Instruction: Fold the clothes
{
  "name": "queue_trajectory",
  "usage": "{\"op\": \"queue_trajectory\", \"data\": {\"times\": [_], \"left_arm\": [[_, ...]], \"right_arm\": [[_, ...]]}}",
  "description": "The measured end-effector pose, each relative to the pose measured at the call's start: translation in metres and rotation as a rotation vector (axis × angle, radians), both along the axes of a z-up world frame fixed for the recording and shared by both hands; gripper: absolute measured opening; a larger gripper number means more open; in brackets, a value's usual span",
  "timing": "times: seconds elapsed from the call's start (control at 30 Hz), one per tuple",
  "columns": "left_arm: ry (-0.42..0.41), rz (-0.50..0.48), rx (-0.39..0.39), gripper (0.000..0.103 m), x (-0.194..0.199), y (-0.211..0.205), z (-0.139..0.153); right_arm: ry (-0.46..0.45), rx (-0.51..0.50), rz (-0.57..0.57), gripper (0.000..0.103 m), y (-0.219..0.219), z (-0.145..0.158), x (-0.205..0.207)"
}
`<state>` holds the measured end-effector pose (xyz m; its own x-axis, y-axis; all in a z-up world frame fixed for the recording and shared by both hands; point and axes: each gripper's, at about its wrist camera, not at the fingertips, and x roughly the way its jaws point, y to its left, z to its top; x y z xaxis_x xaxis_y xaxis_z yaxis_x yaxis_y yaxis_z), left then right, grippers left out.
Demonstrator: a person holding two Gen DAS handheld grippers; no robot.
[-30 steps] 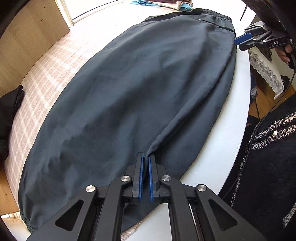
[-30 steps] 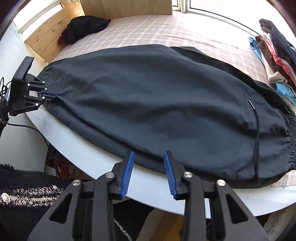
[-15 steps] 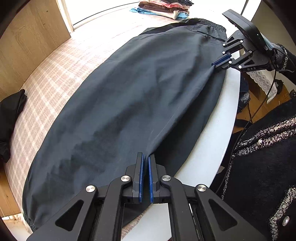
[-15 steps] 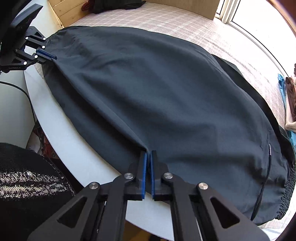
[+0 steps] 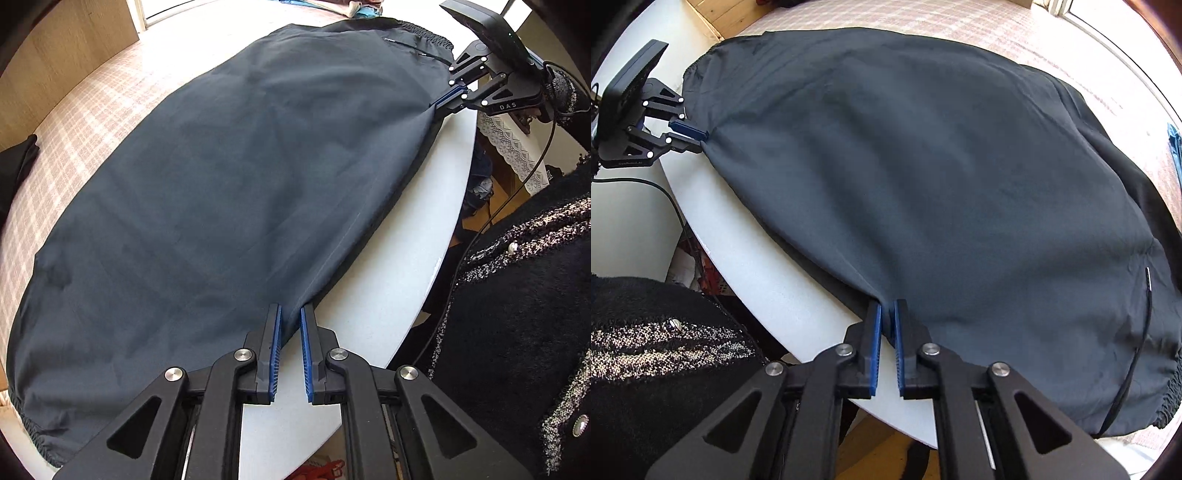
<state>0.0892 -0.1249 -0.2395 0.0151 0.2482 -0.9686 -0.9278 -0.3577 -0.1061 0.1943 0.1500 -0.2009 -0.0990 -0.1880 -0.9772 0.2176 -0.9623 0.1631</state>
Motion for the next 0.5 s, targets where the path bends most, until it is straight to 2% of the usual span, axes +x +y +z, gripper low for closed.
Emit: {"op": "queue_trajectory", "data": {"times": [0.03, 0.13, 0.17, 0.23, 0.27, 0.37, 0.5], "left_arm": [[-0.006, 0.007, -0.018, 0.011, 0.0, 0.0, -0.003], [-0.016, 0.0, -0.026, 0.026, 0.003, -0.005, 0.014], [-0.004, -0.001, -0.028, 0.031, 0.002, -0.005, 0.024], [0.044, -0.005, -0.019, 0.034, -0.007, 0.003, 0.046], [0.062, -0.007, 0.0, 0.036, -0.014, 0.011, 0.056], [0.109, -0.007, 0.084, 0.042, -0.044, 0.046, 0.082], [0.136, -0.06, 0.13, 0.048, -0.08, 0.105, 0.088]], "right_arm": [[-0.004, -0.028, 0.007, 0.013, 0.004, 0.009, 0.003], [0.064, -0.085, -0.007, 0.017, 0.032, 0.052, 0.005], [0.101, -0.089, -0.026, 0.023, 0.043, 0.064, 0.001], [0.182, -0.076, -0.074, 0.029, 0.064, 0.085, -0.012], [0.219, -0.058, -0.096, 0.029, 0.072, 0.094, -0.023], [0.267, -0.018, -0.133, 0.029, 0.088, 0.095, -0.062], [0.237, 0.008, -0.177, 0.03, 0.116, 0.074, -0.114]]}}
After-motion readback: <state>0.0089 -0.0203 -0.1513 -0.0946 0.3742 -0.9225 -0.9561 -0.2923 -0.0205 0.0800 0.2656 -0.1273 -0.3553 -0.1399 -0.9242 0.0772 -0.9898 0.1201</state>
